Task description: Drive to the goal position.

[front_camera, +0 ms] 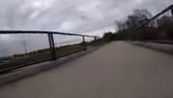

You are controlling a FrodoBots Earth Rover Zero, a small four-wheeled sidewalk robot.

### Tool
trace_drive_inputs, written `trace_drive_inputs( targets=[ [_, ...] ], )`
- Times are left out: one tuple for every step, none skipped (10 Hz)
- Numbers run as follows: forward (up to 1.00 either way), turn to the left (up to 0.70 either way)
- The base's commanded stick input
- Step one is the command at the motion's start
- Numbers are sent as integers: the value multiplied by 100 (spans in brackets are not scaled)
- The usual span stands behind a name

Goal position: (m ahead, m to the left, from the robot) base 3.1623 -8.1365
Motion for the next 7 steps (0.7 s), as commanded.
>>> trace_drive_inputs(
  targets=[
    [100, 0],
    [100, 0],
    [100, 0],
    [100, 0],
    [100, 0],
    [0, 45],
    [0, 45]
  ],
)
